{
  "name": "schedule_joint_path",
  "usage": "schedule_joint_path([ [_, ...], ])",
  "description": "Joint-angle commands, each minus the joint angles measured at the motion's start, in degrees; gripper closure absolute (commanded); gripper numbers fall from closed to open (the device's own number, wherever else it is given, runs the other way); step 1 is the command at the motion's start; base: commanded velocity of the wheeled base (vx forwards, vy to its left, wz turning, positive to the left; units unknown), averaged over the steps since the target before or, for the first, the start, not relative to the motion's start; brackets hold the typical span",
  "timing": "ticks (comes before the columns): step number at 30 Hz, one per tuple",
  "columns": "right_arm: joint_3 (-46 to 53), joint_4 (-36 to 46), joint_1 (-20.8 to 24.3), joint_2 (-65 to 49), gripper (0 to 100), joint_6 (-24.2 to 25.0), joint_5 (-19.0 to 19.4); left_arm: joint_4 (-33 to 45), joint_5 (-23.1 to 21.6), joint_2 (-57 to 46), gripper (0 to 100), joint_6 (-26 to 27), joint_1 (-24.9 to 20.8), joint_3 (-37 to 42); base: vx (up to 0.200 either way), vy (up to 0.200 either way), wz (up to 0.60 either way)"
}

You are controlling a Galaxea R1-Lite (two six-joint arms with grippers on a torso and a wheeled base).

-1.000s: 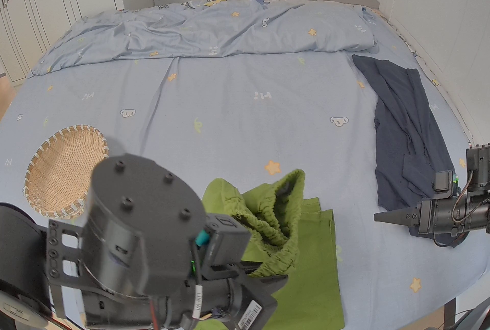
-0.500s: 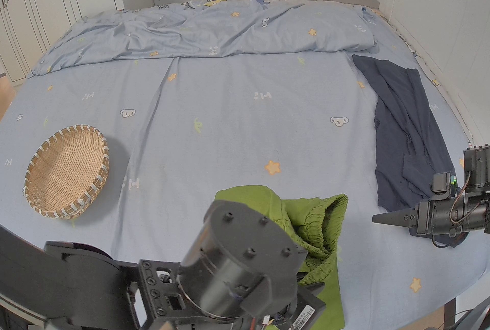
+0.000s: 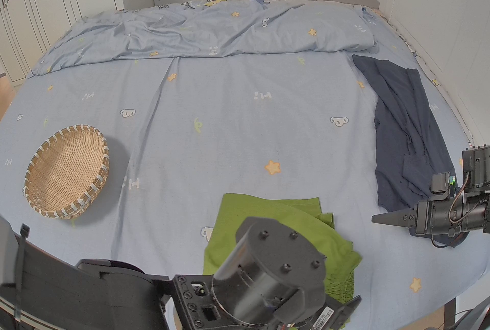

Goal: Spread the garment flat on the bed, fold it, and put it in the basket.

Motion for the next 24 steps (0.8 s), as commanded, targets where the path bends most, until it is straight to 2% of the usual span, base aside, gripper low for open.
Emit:
schedule_joint_path([
  [1, 0.0, 0.0, 0.1, 0.2, 0, 0.0, 0.0, -1.6, 0.1, 1.1, 0, -0.8, -0.1, 0.2, 0.0, 0.0, 0.0],
  [7, 0.0, 0.0, 0.2, 0.2, 0, 0.0, 0.0, -2.1, 0.1, 0.3, 0, -2.4, 0.9, 0.7, 0.0, 0.0, 0.0],
  [8, 0.0, 0.1, 0.3, 0.2, 0, 0.0, 0.1, -1.9, 0.0, -2.1, 0, -5.4, 3.5, 0.8, 0.0, 0.0, 0.0],
  [11, -0.1, 0.1, 0.4, -0.1, 0, 0.1, 0.1, -0.7, -2.0, -8.1, 0, -10.0, 9.9, 2.4, 0.0, 0.0, 0.0],
  [13, -0.3, 0.3, 0.3, -0.5, 0, 0.1, 0.1, 0.1, -6.1, -10.9, 0, -11.7, 15.9, 3.9, 0.0, 0.0, 0.0],
  [15, -0.5, 0.4, 0.2, -0.9, 0, 0.2, 0.1, 0.3, -13.1, -13.2, 0, -12.5, 23.7, 6.9, 0.0, 0.0, 0.0],
  [16, -0.5, 0.4, 0.2, -1.1, 0, 0.2, 0.1, 0.0, -15.6, -13.5, 0, -12.7, 26.0, 8.2, 0.0, 0.0, 0.0],
  [17, -0.4, 0.4, 0.2, -1.6, 0, 0.2, 0.0, -0.3, -21.2, -13.9, 0, -13.0, 30.8, 10.4, 0.0, 0.0, 0.0],
  [19, -0.3, 0.5, 0.4, -3.0, 0, 0.2, 0.0, -0.3, -29.5, -13.9, 0, -12.9, 37.8, 13.9, 0.0, 0.0, 0.0],
  [22, -0.3, 0.5, 0.5, -4.5, 0, 0.2, 0.0, -0.4, -38.7, -10.8, 0, -12.2, 45.2, 16.6, 0.0, 0.0, 0.0],
  [23, -0.3, 0.5, 0.5, -4.5, 0, 0.2, 0.0, -0.4, -38.7, -10.8, 0, -12.2, 45.2, 16.6, 0.0, 0.0, 0.0],
  [24, -0.2, 0.6, 0.5, -5.3, 0, 0.3, 0.1, -0.9, -41.9, -6.0, 0, -10.9, 48.4, 17.4, 0.0, 0.0, 0.0],
])
